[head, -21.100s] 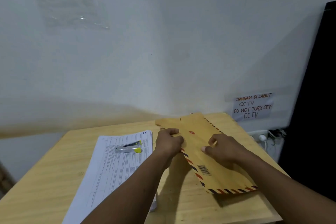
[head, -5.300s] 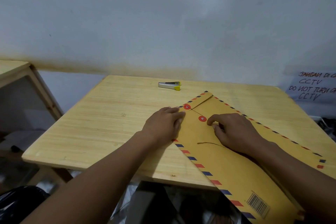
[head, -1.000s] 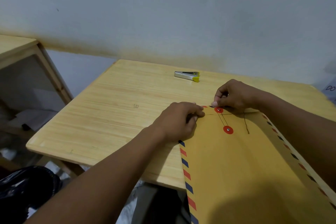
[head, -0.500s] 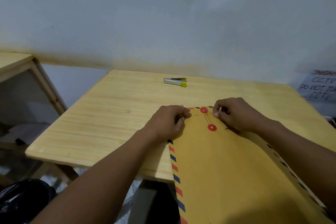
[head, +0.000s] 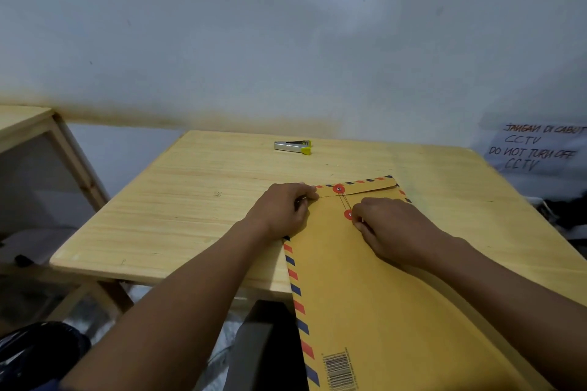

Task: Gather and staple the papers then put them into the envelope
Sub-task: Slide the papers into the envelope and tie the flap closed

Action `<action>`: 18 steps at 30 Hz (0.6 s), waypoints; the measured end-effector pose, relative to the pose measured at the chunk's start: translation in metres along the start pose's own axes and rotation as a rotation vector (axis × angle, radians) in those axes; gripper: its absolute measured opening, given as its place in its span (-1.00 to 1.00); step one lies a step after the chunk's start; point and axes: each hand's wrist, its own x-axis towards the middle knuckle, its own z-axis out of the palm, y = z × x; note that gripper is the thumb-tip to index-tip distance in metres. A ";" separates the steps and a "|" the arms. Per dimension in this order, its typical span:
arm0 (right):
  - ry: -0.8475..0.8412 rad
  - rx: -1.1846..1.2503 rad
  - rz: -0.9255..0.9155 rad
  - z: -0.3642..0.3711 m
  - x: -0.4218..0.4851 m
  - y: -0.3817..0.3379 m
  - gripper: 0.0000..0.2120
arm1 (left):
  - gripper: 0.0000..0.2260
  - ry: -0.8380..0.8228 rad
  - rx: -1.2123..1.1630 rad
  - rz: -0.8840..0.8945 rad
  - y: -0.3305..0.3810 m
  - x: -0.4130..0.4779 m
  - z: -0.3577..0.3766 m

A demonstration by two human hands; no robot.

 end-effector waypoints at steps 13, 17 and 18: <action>-0.086 -0.104 -0.110 -0.012 0.053 -0.010 -0.88 | -0.69 0.001 0.005 0.048 -0.007 0.002 0.003; -0.110 -0.110 -0.122 -0.017 0.076 0.003 -0.89 | -0.68 0.010 -0.013 0.050 -0.011 0.003 0.005; -0.112 -0.094 -0.113 -0.018 0.080 0.006 -0.88 | -0.68 0.013 -0.016 0.049 -0.012 0.004 0.006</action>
